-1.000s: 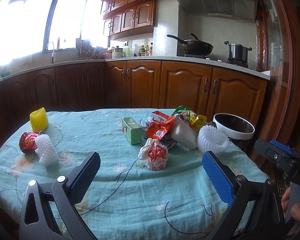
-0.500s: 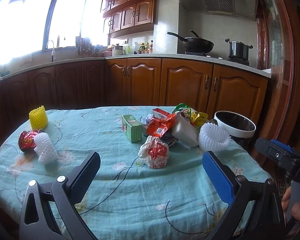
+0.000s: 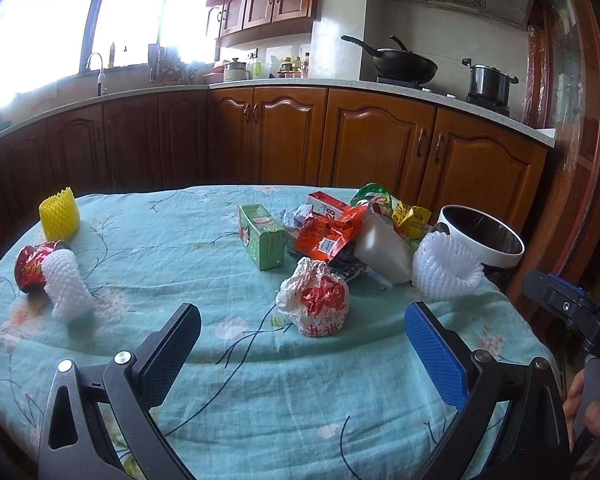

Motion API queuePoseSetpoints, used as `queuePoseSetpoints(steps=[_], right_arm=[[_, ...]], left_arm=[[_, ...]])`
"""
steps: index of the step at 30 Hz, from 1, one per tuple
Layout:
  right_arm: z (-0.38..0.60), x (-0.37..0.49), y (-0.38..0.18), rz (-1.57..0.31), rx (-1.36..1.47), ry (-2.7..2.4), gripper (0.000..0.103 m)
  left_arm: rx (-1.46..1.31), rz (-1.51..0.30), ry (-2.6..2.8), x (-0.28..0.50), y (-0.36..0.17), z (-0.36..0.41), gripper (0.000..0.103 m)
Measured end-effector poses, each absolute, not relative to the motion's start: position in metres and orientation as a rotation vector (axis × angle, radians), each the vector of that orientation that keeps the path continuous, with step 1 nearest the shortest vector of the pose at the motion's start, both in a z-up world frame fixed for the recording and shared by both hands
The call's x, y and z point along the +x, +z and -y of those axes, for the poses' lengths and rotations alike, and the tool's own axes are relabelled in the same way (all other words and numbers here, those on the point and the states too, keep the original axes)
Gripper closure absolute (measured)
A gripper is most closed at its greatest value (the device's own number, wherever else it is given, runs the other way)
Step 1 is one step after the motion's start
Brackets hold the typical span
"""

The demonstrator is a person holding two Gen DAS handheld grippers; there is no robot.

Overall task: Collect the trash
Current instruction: 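Grasp the white foam net with the right tool while the left tool grasps the crumpled white-red plastic bag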

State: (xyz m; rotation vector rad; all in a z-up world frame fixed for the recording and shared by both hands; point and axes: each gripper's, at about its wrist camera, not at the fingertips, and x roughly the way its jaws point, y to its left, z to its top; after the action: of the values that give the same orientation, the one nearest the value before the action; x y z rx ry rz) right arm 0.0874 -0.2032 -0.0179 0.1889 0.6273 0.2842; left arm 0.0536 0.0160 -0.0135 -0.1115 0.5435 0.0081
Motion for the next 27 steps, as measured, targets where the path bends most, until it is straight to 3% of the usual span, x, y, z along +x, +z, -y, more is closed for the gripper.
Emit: queuePoseSetpoints(steps=[11,15,20,21,23,25,27], right_arm=[[0.21,0.138,-0.049,-0.756,0.169,0.269,0.002],[0.209,0.152,-0.056,-0.792,0.164,0.271,0.009],[0.221,0.167,-0.064,-0.828,0.223,0.254,0.023],[0.223,0.169,-0.066,-0.837,0.226,0.25,0.03],[0.224,0.174,-0.071,-0.86,0.237,0.254,0.049],[0.226,0.175,-0.076,-0.879,0.248,0.259,0.085],[0.228,0.173,-0.078,-0.882,0.263,0.254,0.09]], left_arm=[[-0.114,-0.664,0.009,0.118,-0.028,-0.015,0.006],[-0.122,-0.701,0.015,0.14,-0.033,-0.017,0.011],[-0.139,-0.748,0.005,0.158,-0.043,-0.022,0.032],[-0.143,-0.759,-0.003,0.16,-0.046,-0.022,0.034],[-0.153,-0.779,-0.032,0.163,-0.049,-0.022,0.053],[-0.148,-0.777,-0.041,0.163,-0.048,-0.019,0.059],[-0.141,-0.76,-0.064,0.16,-0.044,-0.015,0.064]])
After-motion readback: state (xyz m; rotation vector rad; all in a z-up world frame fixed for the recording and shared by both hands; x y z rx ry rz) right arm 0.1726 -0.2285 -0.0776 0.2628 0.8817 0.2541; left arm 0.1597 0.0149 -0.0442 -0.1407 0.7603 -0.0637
